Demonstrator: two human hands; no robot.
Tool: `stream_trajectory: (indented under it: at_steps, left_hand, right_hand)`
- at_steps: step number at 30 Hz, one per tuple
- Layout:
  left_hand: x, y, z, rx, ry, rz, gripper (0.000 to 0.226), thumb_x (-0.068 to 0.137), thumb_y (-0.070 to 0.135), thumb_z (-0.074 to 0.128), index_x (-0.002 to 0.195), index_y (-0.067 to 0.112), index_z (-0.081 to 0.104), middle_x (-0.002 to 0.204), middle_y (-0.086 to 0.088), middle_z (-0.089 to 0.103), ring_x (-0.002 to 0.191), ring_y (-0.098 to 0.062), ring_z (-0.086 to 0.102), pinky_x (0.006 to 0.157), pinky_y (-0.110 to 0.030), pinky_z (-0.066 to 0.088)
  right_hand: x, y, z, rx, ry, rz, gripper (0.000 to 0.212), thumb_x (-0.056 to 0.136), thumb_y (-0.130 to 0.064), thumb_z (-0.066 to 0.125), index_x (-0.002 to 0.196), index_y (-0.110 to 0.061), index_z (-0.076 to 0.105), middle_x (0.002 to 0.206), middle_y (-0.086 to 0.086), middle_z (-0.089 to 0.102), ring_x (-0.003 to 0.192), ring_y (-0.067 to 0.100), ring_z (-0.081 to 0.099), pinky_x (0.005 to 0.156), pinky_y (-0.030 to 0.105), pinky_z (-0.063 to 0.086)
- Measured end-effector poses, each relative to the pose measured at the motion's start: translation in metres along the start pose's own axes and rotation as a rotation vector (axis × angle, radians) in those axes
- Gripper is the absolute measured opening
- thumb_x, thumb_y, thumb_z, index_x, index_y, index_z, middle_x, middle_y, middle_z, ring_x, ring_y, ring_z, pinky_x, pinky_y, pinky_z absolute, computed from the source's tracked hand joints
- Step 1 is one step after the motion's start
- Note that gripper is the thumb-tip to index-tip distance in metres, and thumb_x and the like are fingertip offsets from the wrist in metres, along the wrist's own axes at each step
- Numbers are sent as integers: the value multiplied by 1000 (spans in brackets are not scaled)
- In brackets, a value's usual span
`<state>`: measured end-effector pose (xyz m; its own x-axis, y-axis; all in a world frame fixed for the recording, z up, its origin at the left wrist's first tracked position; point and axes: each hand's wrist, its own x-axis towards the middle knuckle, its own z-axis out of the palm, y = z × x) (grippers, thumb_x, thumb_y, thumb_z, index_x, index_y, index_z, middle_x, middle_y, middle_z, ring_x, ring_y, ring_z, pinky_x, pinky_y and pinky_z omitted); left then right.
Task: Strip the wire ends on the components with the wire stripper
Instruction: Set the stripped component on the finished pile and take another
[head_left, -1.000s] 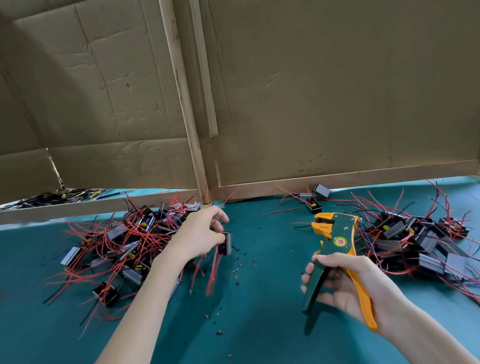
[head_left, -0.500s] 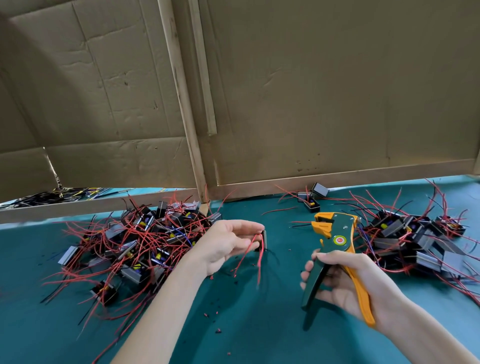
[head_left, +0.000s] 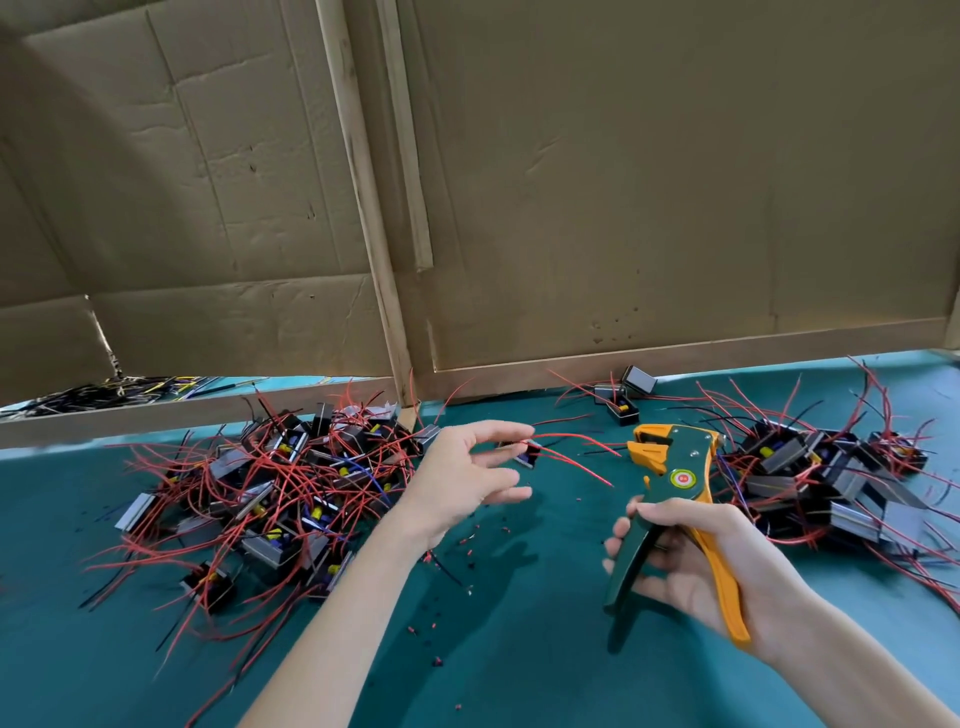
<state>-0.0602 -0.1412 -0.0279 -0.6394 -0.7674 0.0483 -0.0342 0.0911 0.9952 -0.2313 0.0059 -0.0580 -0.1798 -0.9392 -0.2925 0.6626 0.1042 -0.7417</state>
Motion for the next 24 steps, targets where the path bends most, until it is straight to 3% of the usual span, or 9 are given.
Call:
stream_trajectory:
  at_steps: [2,5,7,9,14,17,20,24]
  left_hand:
    - [2,-6,1,220,111,40,39,79,-20,60,101,11,70,105,-7,68,99,-9,66,67,-33,61]
    - [3,-18,-4,520,229,75,25,79,-7,69,98,8,73,91,-7,68,69,-10,68,57,-21,57]
    - [2,-24,-8,635,275,86,10,83,3,70,87,11,74,81,-5,69,52,-11,67,51,-18,53]
    - [3,-25,-13,665,291,71,10,87,9,66,78,13,71,72,-2,66,45,-11,65,45,-14,45]
    - [8,-17,-29,732,157,-42,29,88,4,49,75,20,70,67,7,68,48,5,59,54,-12,45]
    - [8,-16,-33,739,107,-66,30,92,4,47,79,21,67,66,4,71,53,3,61,58,-13,47]
    - [8,-22,-31,832,193,-16,8,91,21,61,86,22,56,65,2,69,62,-10,65,68,-31,54]
    - [6,-26,-23,1212,455,-87,45,80,60,65,75,21,45,73,2,59,68,-20,56,56,-29,41]
  right_hand:
    - [0,0,0,-1,3,2,28,59,-5,67,86,1,61,74,21,63,65,35,68,61,47,59]
    - [0,0,-1,1,7,2,28,60,-4,67,86,2,61,74,21,63,64,35,67,61,47,59]
    - [0,0,-1,5,4,3,27,61,-4,66,86,2,60,74,21,63,64,35,67,62,48,59]
    - [0,0,-2,6,8,3,25,62,-4,66,85,3,60,74,21,63,64,35,67,61,48,59]
    - [5,2,-5,14,12,12,30,58,-4,69,87,3,62,75,21,64,65,36,68,62,49,59]
    - [9,4,-8,16,29,22,38,52,-4,73,87,3,63,76,22,65,66,37,69,63,49,58]
    - [12,6,-11,12,27,25,33,52,-2,73,84,3,65,76,22,65,68,38,69,64,50,58]
    - [14,7,-11,25,18,29,31,42,-5,80,71,2,71,77,23,64,68,39,68,65,50,57]
